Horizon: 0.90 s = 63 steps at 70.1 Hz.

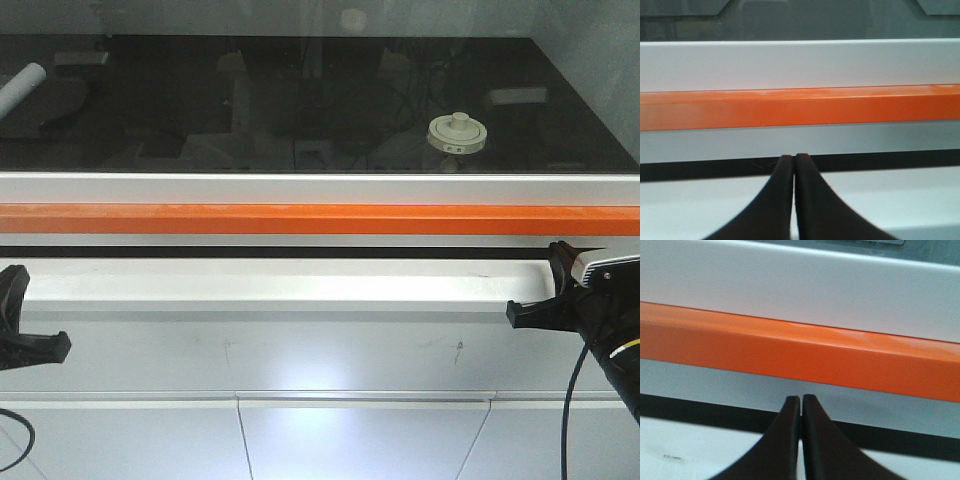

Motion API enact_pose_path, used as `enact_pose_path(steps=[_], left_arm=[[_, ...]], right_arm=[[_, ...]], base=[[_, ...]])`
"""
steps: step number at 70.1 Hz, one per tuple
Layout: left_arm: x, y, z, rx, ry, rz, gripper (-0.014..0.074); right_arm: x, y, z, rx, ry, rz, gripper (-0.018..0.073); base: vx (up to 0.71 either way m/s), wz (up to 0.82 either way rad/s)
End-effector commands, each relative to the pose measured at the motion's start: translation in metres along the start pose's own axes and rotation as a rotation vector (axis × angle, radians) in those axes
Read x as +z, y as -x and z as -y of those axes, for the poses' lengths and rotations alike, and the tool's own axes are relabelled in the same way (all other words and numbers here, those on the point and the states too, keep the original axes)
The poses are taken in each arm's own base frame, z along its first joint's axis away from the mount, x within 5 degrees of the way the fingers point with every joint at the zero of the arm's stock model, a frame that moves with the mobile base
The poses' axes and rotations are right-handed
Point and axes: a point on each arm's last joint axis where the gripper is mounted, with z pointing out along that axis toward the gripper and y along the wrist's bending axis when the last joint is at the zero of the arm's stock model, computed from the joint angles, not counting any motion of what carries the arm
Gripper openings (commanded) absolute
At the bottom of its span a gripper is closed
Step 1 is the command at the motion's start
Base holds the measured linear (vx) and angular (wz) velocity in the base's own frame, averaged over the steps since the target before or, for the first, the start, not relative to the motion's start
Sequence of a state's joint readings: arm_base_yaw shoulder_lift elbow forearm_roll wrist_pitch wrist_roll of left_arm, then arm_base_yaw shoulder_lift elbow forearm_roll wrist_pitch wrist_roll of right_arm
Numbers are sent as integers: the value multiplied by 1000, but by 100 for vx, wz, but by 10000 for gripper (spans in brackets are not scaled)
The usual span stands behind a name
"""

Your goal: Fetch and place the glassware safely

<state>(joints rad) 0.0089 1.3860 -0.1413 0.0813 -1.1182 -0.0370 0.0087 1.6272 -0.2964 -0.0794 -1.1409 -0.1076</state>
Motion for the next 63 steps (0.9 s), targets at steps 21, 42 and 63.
enact_pose_path(steps=[21,42,63], left_arm=[[28,22,-2,37,4,7,-7],[37,8,-3,24,10,10,-7],[42,-1,-4,12,16,32,-7]], right_arm=[[1,23,3,-8,-19,191,-1],[1,23,3,-9,-19,192,-1],[1,23,3,-9,-20,192,-1]], base=[[0,0],[0,0],[0,0]])
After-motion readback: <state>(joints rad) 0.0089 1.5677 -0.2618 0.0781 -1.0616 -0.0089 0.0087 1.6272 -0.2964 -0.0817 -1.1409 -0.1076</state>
